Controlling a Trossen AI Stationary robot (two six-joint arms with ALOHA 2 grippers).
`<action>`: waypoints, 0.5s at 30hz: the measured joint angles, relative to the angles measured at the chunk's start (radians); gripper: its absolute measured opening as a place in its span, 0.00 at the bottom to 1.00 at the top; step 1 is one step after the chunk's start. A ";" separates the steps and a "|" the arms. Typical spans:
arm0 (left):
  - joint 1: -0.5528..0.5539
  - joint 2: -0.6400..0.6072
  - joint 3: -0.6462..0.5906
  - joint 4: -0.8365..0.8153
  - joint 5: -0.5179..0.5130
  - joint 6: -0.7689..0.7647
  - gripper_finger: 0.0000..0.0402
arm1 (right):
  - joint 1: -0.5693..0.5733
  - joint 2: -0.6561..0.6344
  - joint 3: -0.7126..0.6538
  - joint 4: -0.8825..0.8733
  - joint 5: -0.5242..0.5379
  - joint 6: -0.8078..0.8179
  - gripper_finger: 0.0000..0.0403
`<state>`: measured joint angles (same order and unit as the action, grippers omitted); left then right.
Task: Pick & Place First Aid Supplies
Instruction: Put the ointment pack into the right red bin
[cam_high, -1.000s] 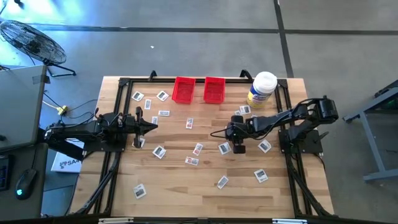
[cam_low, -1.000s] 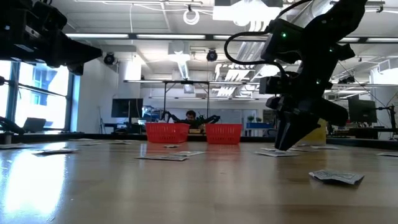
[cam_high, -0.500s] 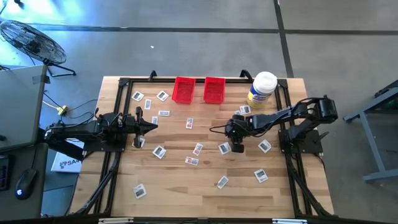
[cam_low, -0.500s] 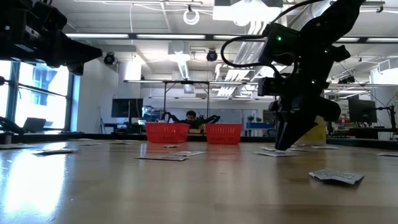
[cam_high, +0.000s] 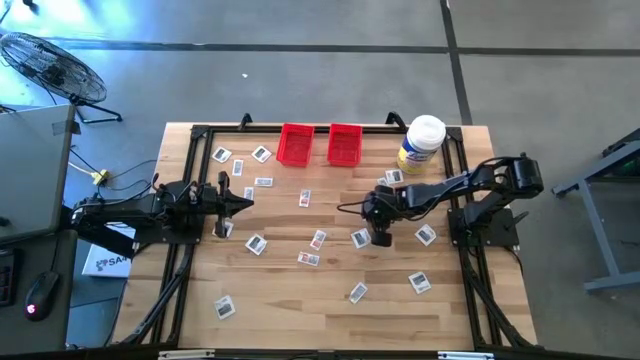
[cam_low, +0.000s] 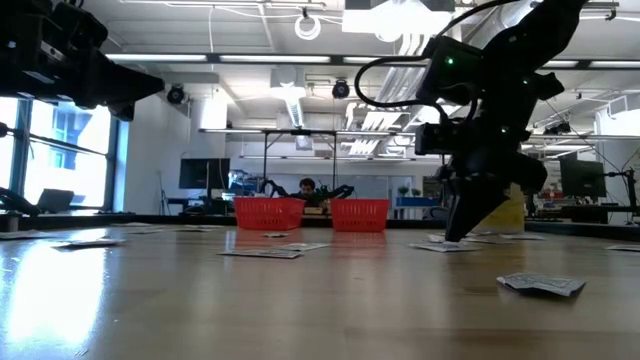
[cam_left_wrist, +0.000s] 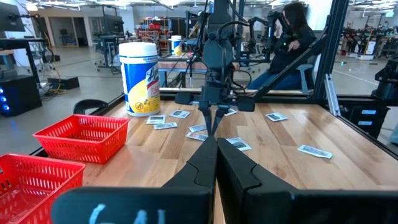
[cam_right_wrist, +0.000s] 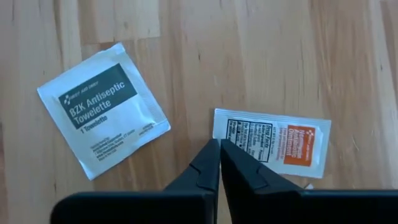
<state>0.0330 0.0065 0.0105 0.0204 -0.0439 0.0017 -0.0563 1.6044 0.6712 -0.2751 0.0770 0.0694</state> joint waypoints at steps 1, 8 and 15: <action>0.000 0.000 0.000 0.000 0.000 0.000 0.00 | 0.000 -0.005 0.000 0.012 -0.002 0.009 0.01; 0.000 0.000 0.000 0.000 0.000 0.000 0.00 | -0.003 -0.040 0.054 -0.004 0.010 0.045 0.00; 0.000 0.000 0.000 0.000 0.000 0.000 0.00 | -0.009 -0.046 0.185 -0.020 0.036 0.027 0.00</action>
<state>0.0330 0.0067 0.0105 0.0204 -0.0437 0.0019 -0.0653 1.5583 0.8560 -0.2947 0.1131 0.0962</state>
